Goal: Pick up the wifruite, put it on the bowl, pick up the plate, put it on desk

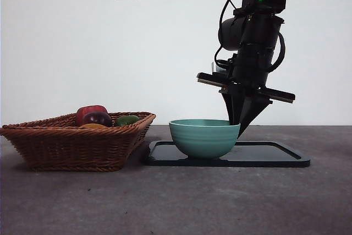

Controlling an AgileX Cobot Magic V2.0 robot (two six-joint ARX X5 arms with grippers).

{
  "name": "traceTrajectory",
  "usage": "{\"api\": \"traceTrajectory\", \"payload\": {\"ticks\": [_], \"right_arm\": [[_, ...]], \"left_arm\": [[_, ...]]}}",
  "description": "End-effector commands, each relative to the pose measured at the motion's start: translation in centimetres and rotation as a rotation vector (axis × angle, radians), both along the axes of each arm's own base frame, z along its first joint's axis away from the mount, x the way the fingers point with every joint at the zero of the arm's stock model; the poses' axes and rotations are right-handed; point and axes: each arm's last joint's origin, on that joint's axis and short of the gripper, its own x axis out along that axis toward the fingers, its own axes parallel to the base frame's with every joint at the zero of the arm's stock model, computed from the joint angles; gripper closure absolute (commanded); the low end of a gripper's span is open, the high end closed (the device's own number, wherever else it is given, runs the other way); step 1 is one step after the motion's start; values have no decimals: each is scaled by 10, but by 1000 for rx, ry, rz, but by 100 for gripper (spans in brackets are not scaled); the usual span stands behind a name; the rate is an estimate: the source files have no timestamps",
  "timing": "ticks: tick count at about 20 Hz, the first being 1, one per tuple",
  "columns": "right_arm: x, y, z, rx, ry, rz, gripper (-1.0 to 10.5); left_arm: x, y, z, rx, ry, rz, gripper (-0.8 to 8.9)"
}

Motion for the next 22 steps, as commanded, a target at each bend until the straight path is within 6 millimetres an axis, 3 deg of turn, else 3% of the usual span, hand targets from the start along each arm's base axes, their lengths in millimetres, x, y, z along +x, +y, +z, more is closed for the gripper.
{"api": "traceTrajectory", "payload": {"ticks": [1,4,9,13,17,22], "right_arm": [[1,-6,20,18,-41,-21,936],[-11,-17,52,28,-98,2,936],[-54,-29,98,-4,-83,116,936],[-88,-19,123,6,-129,188,936],[-120,0,120,10,-117,287,936],[-140,18,80,-9,-45,365,936]], "left_arm": [[-1,1,4,-11,-22,-12,279],[-1,1,4,-11,-22,-12,279],[-1,1,4,-11,-22,-12,279],[-1,1,4,-11,-22,-12,279],[-1,1,4,-11,-22,-12,278],[-1,1,4,-11,-22,-12,279]]}}
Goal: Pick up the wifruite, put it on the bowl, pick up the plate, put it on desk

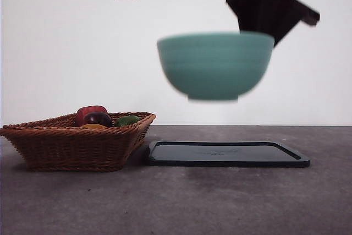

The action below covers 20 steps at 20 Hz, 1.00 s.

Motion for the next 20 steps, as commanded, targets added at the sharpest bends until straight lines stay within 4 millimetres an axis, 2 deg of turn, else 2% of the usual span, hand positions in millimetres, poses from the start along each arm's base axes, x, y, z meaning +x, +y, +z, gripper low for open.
{"api": "traceTrajectory", "payload": {"ticks": [1,4,7,13,20], "right_arm": [[-4,8,-19,-7,16,22,936],[-14,12,-56,-25,53,14,936],[-17,12,-78,-13,55,-29,936],[-18,11,-93,-1,44,-65,936],[-20,9,-97,-13,58,-75,936]], "left_arm": [[-1,1,4,-12,-22,-12,278],[-1,1,4,-11,-22,-12,279],[-1,1,4,-12,-23,-12,279],[-1,1,4,-12,-23,-12,279],[-1,1,4,-12,-23,-12,279]]}}
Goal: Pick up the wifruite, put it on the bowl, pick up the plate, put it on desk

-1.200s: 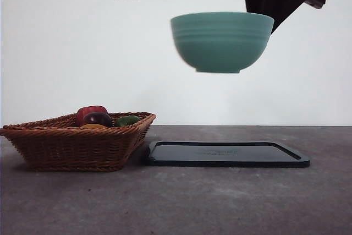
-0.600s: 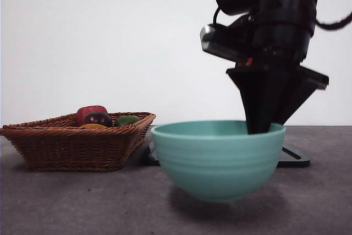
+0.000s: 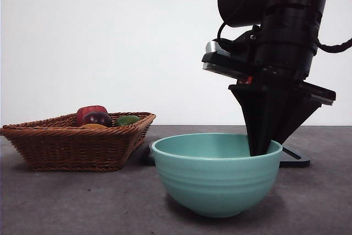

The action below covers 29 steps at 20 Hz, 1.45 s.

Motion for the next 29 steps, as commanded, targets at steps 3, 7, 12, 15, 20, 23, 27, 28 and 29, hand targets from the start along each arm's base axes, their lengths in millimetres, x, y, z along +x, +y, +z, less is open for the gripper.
{"api": "traceTrajectory", "payload": {"ticks": [3,7,12,15,20,23,27,28,29], "right_arm": [[-1,3,-1,-8,9,-5,935],[-1,3,-1,-11,12,-5,744],[-4,-2,4,-79,-8,-17,456],[-13,-10,22,-67,-42,-15,456],[-48,-39,77,-28,-207,-57,333],[-78,-62,109,60,-303,-77,331],[-125,-97,140,186,-450,-88,331],[-136,-105,146,224,-488,-88,331],[-147,-113,150,263,-523,-88,331]], "left_arm": [[-1,1,4,-11,-22,-12,279],[-1,1,4,-11,-22,-12,279],[-1,1,4,-11,-22,-12,279],[-1,1,4,-11,-22,-12,279],[-1,1,4,-11,-22,-12,279],[-1,1,4,-11,-22,-12,278],[-1,1,4,-11,-22,-12,279],[-1,1,4,-11,-22,-12,279],[-1,1,4,-11,-22,-12,279]]}}
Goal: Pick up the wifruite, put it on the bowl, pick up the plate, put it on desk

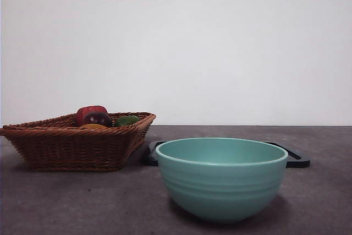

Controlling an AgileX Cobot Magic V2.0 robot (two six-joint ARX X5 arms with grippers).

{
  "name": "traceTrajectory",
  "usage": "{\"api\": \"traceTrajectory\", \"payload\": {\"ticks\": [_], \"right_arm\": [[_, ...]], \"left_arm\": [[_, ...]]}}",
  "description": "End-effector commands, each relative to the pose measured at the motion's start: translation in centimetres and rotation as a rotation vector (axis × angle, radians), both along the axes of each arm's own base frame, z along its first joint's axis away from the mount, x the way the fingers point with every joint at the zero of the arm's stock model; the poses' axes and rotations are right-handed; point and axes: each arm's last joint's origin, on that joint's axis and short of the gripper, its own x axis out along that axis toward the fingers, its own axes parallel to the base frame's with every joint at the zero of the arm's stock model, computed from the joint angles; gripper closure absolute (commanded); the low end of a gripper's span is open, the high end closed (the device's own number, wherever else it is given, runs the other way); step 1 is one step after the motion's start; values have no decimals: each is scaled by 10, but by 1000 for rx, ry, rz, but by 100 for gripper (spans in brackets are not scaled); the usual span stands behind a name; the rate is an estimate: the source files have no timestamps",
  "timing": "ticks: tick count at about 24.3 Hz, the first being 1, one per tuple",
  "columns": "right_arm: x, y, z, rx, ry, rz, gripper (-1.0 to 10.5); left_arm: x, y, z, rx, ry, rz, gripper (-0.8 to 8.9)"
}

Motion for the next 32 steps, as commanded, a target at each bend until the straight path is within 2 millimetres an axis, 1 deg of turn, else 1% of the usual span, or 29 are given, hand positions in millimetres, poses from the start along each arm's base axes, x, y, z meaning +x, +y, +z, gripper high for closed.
{"api": "traceTrajectory", "payload": {"ticks": [1,4,6,8,11,14,20,21,22,23,25,26,27,28,29,32], "right_arm": [[-22,-15,12,85,-82,17,331],[-53,-39,18,167,-192,18,331],[-71,-52,17,197,-231,19,331],[-87,-64,13,213,-253,19,331],[-102,-76,9,237,-285,19,331],[-109,-81,8,260,-317,19,331],[-109,-81,8,262,-319,20,331],[-109,-81,8,262,-318,19,332],[-109,-81,8,262,-319,19,334],[-109,-81,8,262,-318,19,373],[-109,-81,8,262,-318,19,592],[-109,-81,8,262,-318,20,750],[-109,-81,8,262,-318,19,873],[-109,-81,8,261,-318,20,956],[-109,-81,8,261,-318,20,935],[-109,-81,8,262,-319,20,935]], "left_arm": [[-1,1,4,-12,-22,-12,279],[-1,1,4,-15,-27,-12,279],[-1,1,4,-15,-28,-12,279],[-1,1,4,-14,-26,-12,279],[-1,1,4,-13,-25,-12,279],[-1,1,4,-13,-25,-12,279],[-1,1,4,-13,-25,-12,287],[-1,1,4,-13,-25,-12,306],[-1,1,4,-13,-25,-11,355],[-1,1,4,-13,-24,-12,442],[-1,1,4,-12,-23,-12,664],[-2,1,4,-11,-21,-12,793],[-1,1,4,-11,-22,-11,798],[-1,1,4,-12,-23,-11,796],[-1,1,4,-12,-23,-12,796],[-1,1,4,-11,-23,-11,795]]}}
